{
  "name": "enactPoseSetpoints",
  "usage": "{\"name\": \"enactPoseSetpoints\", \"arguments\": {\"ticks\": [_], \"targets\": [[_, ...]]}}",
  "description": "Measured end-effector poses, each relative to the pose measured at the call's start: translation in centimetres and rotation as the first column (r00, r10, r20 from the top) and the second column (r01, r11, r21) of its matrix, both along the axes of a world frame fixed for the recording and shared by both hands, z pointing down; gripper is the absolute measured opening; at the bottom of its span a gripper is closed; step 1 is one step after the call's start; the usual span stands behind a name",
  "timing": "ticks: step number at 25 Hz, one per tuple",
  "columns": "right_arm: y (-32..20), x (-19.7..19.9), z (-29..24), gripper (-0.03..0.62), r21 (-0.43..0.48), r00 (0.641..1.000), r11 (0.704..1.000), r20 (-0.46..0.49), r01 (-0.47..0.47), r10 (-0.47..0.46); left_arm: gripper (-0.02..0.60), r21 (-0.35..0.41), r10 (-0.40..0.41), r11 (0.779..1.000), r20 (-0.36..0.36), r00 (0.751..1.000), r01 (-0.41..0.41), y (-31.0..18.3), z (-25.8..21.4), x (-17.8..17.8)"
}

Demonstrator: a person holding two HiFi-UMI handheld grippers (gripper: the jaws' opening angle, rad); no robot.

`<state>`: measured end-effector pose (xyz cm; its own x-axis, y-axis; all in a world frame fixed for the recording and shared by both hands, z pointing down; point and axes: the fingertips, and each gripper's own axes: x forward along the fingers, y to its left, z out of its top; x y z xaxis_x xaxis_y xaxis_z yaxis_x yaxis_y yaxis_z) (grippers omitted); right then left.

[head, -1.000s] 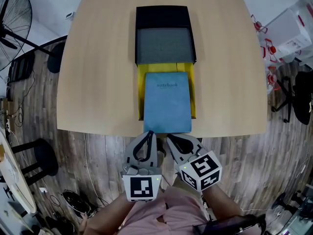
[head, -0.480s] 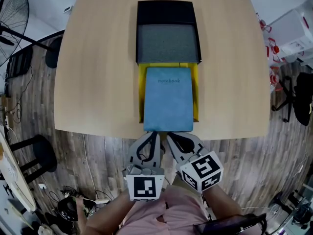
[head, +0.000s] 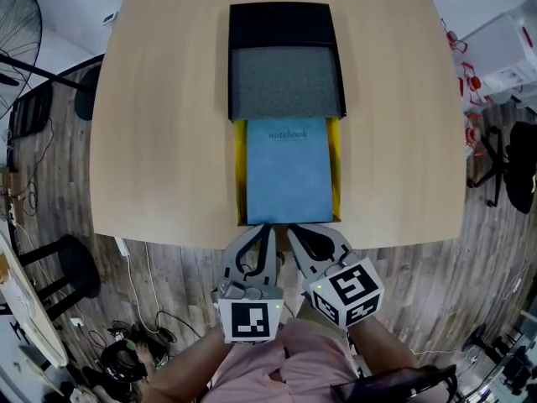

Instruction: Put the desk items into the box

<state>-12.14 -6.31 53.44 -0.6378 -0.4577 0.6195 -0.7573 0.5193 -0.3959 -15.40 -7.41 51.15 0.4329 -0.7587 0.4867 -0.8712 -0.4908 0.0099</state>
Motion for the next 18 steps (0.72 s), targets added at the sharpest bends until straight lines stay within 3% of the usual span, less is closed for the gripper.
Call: {"name": "enactPoseSetpoints", "arguments": {"ticks": [6,18], "targets": [[-1.2,-1.0,-0.8,0.002,0.004,0.999,1.0,0.046,0.013,-0.013,0.012,-0.004,-0.003,1.0,-0.002,1.0,0.003,-1.4,-0.1,-0.1],[-2.6,0.5,-1.9,0.002,0.043,0.999,0.999,0.03,-0.033,0.032,0.012,0.031,-0.004,1.0,-0.003,1.0,0.004,-2.0,-1.6,0.2]]}}
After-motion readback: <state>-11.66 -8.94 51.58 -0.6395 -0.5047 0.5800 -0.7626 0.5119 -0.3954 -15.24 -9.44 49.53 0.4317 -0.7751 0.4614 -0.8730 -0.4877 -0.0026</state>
